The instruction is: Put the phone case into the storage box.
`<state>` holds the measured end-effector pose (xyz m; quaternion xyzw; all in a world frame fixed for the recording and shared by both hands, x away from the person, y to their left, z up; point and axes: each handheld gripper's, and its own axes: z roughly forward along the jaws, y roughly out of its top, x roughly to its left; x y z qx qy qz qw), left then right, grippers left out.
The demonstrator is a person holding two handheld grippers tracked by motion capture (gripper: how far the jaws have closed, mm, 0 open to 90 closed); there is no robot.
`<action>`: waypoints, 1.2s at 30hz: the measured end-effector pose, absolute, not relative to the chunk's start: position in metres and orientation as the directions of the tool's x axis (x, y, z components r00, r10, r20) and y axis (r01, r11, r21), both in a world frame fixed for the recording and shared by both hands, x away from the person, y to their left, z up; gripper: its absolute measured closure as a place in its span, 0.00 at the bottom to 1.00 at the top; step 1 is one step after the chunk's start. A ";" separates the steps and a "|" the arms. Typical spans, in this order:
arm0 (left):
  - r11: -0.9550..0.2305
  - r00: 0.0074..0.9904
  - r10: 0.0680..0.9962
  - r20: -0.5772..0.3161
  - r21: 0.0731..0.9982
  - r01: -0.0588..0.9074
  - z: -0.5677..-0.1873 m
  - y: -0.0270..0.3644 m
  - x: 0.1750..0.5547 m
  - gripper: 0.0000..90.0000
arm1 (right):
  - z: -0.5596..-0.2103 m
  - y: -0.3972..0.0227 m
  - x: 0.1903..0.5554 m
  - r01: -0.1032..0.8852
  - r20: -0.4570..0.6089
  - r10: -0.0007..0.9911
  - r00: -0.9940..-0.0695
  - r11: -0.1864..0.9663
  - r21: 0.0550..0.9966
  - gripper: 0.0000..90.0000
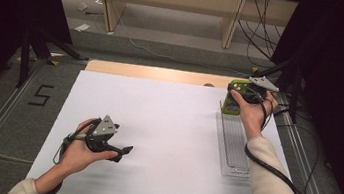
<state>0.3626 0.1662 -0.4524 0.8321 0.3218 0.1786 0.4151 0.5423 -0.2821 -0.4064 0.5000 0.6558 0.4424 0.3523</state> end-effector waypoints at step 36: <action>-0.449 0.729 0.684 0.030 0.804 0.389 -0.452 0.167 0.363 0.13 | -0.414 -0.280 0.545 0.369 -0.015 0.967 -0.253 0.111 0.923 0.18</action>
